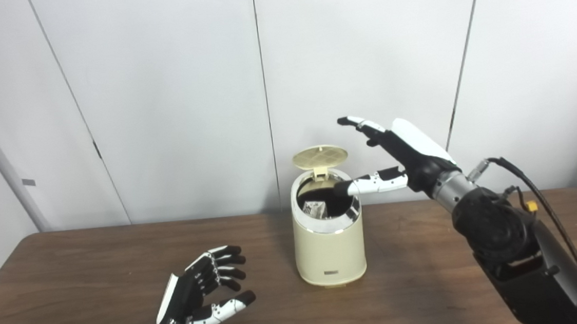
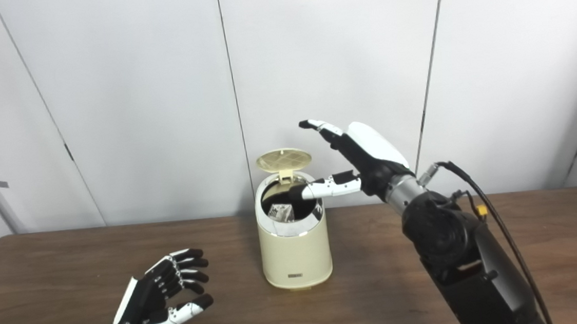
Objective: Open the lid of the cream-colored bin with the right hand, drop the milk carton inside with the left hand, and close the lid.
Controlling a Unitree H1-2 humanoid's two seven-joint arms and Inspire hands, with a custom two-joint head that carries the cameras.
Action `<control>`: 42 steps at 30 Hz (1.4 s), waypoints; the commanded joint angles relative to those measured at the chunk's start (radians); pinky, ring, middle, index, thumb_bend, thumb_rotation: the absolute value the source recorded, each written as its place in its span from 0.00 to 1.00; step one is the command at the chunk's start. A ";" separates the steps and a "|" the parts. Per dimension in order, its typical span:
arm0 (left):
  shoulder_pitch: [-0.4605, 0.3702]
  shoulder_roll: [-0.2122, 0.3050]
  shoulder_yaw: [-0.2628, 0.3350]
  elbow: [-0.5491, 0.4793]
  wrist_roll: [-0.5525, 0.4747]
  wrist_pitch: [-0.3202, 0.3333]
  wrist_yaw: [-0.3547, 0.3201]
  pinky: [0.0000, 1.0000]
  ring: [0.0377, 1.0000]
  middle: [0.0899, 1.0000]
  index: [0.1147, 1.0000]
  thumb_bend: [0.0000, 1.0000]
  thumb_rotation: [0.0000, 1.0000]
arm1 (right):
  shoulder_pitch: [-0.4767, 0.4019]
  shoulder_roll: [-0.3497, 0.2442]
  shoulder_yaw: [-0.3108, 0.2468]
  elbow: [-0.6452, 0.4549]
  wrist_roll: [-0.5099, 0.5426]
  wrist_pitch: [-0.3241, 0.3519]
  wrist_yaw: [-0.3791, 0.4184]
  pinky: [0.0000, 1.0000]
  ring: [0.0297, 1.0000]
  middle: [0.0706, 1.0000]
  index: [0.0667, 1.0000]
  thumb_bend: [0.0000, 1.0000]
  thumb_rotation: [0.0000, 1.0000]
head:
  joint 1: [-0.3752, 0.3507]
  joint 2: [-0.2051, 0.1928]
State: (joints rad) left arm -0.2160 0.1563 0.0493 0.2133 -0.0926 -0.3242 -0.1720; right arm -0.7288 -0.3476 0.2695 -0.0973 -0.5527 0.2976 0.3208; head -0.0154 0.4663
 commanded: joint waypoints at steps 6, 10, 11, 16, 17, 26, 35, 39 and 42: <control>-0.007 -0.007 -0.001 0.022 -0.020 -0.035 -0.005 0.50 0.57 0.65 0.70 0.78 0.14 | -0.082 -0.026 0.019 -0.040 -0.033 -0.020 0.061 0.86 0.97 0.92 0.90 0.70 0.65 | 0.014 -0.002; -0.005 -0.010 -0.003 0.019 -0.024 -0.032 -0.007 0.50 0.57 0.65 0.70 0.79 0.16 | -0.084 -0.040 0.026 -0.042 -0.030 -0.074 0.075 0.85 0.97 0.90 0.88 0.66 0.58 | 0.021 -0.002; -0.005 -0.012 -0.003 0.018 -0.023 -0.032 -0.005 0.50 0.57 0.65 0.70 0.80 0.16 | -0.081 -0.044 0.028 -0.049 -0.035 -0.078 0.082 0.85 0.97 0.90 0.88 0.65 0.57 | 0.024 0.000; -0.002 -0.018 -0.003 0.015 -0.016 -0.021 0.007 0.51 0.57 0.65 0.70 0.82 0.17 | -0.062 -0.061 0.031 -0.080 -0.038 -0.091 0.111 0.84 0.97 0.89 0.86 0.67 0.57 | 0.028 0.001; -0.003 -0.018 -0.004 0.018 -0.013 -0.024 0.008 0.51 0.57 0.65 0.70 0.82 0.17 | -0.060 -0.063 0.031 -0.080 -0.038 -0.097 0.112 0.84 0.97 0.88 0.86 0.67 0.58 | 0.028 0.001; 0.001 -0.022 -0.001 0.012 -0.008 -0.015 0.017 0.51 0.58 0.65 0.70 0.83 0.17 | -0.052 -0.086 0.030 -0.103 -0.046 -0.118 0.145 0.84 0.99 0.89 0.86 0.69 0.62 | 0.041 0.014; -0.005 -0.020 0.000 0.029 -0.008 -0.026 0.017 0.50 0.58 0.67 0.71 0.82 0.18 | -0.037 -0.097 0.034 -0.122 -0.065 -0.151 0.157 0.85 1.00 0.88 0.85 0.70 0.58 | 0.041 0.016; -0.005 -0.024 0.001 0.031 -0.007 -0.025 0.020 0.50 0.58 0.67 0.71 0.83 0.19 | -0.033 -0.100 0.043 -0.132 -0.090 -0.158 0.173 0.87 1.00 0.87 0.85 0.71 0.58 | 0.043 0.019; -0.005 -0.022 0.000 0.036 -0.004 -0.032 0.021 0.50 0.57 0.67 0.71 0.82 0.19 | -0.029 -0.100 0.046 -0.129 -0.105 -0.174 0.177 0.87 0.99 0.85 0.84 0.72 0.59 | 0.044 0.020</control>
State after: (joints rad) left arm -0.2225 0.1469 0.0537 0.2224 -0.1000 -0.3248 -0.1590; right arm -0.7256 -0.4303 0.3240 -0.2015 -0.6478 0.1473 0.5099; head 0.0276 0.4863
